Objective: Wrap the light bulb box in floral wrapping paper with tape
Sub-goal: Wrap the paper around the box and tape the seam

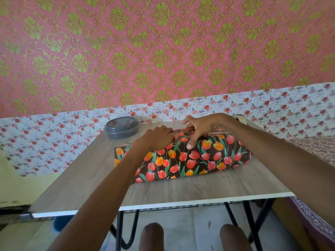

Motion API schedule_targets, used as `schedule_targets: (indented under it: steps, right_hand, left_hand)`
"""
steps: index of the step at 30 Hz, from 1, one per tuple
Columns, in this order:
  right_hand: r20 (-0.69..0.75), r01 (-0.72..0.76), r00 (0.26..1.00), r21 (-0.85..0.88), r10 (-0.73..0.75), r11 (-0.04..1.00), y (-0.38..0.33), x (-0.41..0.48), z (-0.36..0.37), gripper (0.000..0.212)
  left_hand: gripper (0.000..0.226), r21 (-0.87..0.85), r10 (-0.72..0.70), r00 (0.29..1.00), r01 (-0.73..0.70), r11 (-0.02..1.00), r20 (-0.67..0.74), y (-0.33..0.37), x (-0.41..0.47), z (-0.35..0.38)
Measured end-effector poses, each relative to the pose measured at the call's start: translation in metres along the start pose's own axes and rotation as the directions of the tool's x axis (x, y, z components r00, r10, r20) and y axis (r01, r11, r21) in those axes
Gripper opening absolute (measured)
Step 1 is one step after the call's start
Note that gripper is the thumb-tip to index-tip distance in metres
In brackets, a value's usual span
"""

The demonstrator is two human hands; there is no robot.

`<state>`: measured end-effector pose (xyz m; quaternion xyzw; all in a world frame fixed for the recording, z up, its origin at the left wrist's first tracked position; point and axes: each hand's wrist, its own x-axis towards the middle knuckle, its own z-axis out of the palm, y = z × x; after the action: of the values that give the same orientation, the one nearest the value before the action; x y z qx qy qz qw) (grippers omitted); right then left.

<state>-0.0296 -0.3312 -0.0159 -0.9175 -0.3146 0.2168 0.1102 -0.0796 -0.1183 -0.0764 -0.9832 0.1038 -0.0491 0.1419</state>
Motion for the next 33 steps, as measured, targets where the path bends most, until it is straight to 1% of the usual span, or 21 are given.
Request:
schedule_targets:
  steps: [2, 3, 4, 6, 7, 9, 10, 12, 13, 14, 17, 18, 21, 22, 25, 28, 29, 30, 31, 33]
  right_hand:
    - [0.002, 0.006, 1.000, -0.020, -0.006, 1.000, -0.002, 0.000, 0.002, 0.119]
    - [-0.006, 0.018, 1.000, -0.039, -0.018, 0.999, -0.003, -0.001, 0.004, 0.121]
    - [-0.024, 0.032, 0.999, -0.061, -0.033, 0.998, -0.004, -0.002, 0.005, 0.123]
    - [-0.070, 0.056, 0.995, -0.117, -0.065, 0.992, -0.005, -0.004, 0.007, 0.126]
    - [-0.098, 0.063, 0.992, -0.151, -0.078, 0.987, -0.005, -0.006, 0.007, 0.128]
    - [-0.190, 0.067, 0.974, -0.260, -0.119, 0.963, -0.006, -0.010, 0.006, 0.131]
    - [-0.270, 0.052, 0.950, -0.358, -0.156, 0.932, -0.006, -0.011, 0.007, 0.132]
    - [-0.429, -0.026, 0.861, -0.572, -0.272, 0.820, -0.004, -0.009, 0.012, 0.135]
    - [-0.484, -0.074, 0.813, -0.637, -0.323, 0.768, -0.002, -0.006, 0.018, 0.135]
    - [-0.530, -0.115, 0.770, -0.663, -0.356, 0.740, 0.001, -0.002, 0.022, 0.134]
    - [-0.620, -0.172, 0.690, -0.642, -0.374, 0.747, 0.014, 0.010, 0.044, 0.130]
    - [-0.639, -0.183, 0.674, -0.631, -0.371, 0.754, 0.020, 0.014, 0.053, 0.130]
    - [-0.672, -0.203, 0.660, -0.589, -0.335, 0.782, 0.035, 0.021, 0.079, 0.130]
    - [-0.681, -0.202, 0.645, -0.590, -0.347, 0.782, 0.038, 0.022, 0.086, 0.125]
    - [-0.685, -0.165, 0.575, -0.633, -0.448, 0.757, 0.046, 0.021, 0.100, 0.098]
    - [-0.703, -0.139, 0.538, -0.618, -0.464, 0.774, 0.045, 0.022, 0.098, 0.082]
    - [-0.705, -0.135, 0.538, -0.613, -0.462, 0.779, 0.043, 0.023, 0.094, 0.079]
    - [-0.697, -0.130, 0.556, -0.611, -0.453, 0.781, 0.040, 0.024, 0.087, 0.077]
    - [-0.677, -0.119, 0.589, -0.612, -0.441, 0.782, 0.037, 0.025, 0.078, 0.078]
    - [-0.617, -0.093, 0.689, -0.597, -0.382, 0.797, 0.033, 0.028, 0.058, 0.083]
  left_hand:
    - [0.056, -0.027, -0.015, 0.999, 0.016, 1.000, 0.028, 0.005, -0.004, 0.000]
    - [0.062, -0.086, -0.030, 0.999, 0.034, 0.996, 0.037, 0.006, -0.006, -0.001]
    - [0.063, -0.184, -0.052, 0.998, 0.056, 0.981, 0.025, 0.007, -0.008, -0.002]
    - [0.051, -0.362, -0.103, 0.994, 0.085, 0.928, -0.031, 0.007, -0.009, -0.005]
    - [0.043, -0.400, -0.116, 0.991, 0.080, 0.913, -0.068, 0.006, -0.009, -0.009]
    - [0.040, -0.406, -0.135, 0.980, 0.065, 0.912, -0.147, 0.005, -0.007, -0.018]
    - [0.043, -0.392, -0.151, 0.971, 0.069, 0.917, -0.183, 0.003, -0.005, -0.023]
    - [0.053, -0.353, -0.174, 0.959, 0.088, 0.931, -0.222, -0.001, -0.001, -0.033]
    - [0.053, -0.339, -0.175, 0.957, 0.090, 0.937, -0.231, -0.001, 0.001, -0.036]
    - [0.051, -0.328, -0.174, 0.955, 0.089, 0.941, -0.239, -0.002, 0.005, -0.037]
    - [0.047, -0.346, -0.199, 0.948, 0.105, 0.932, -0.247, 0.000, 0.010, -0.036]
    - [0.045, -0.361, -0.212, 0.945, 0.113, 0.926, -0.250, 0.001, 0.012, -0.034]
    - [0.043, -0.426, -0.243, 0.934, 0.114, 0.898, -0.262, 0.008, 0.014, -0.024]
    - [0.044, -0.419, -0.247, 0.936, 0.125, 0.900, -0.252, 0.011, 0.016, -0.020]
    - [0.042, -0.340, -0.256, 0.945, 0.177, 0.924, -0.205, 0.021, 0.018, -0.013]
    - [0.040, -0.322, -0.275, 0.929, 0.188, 0.928, -0.249, 0.022, 0.025, -0.007]
    - [0.040, -0.312, -0.279, 0.923, 0.192, 0.931, -0.266, 0.021, 0.027, -0.005]
    - [0.040, -0.301, -0.282, 0.920, 0.196, 0.933, -0.274, 0.020, 0.031, -0.004]
    - [0.039, -0.287, -0.280, 0.920, 0.200, 0.937, -0.273, 0.019, 0.033, -0.003]
    - [0.037, -0.264, -0.273, 0.928, 0.205, 0.943, -0.255, 0.017, 0.039, -0.006]
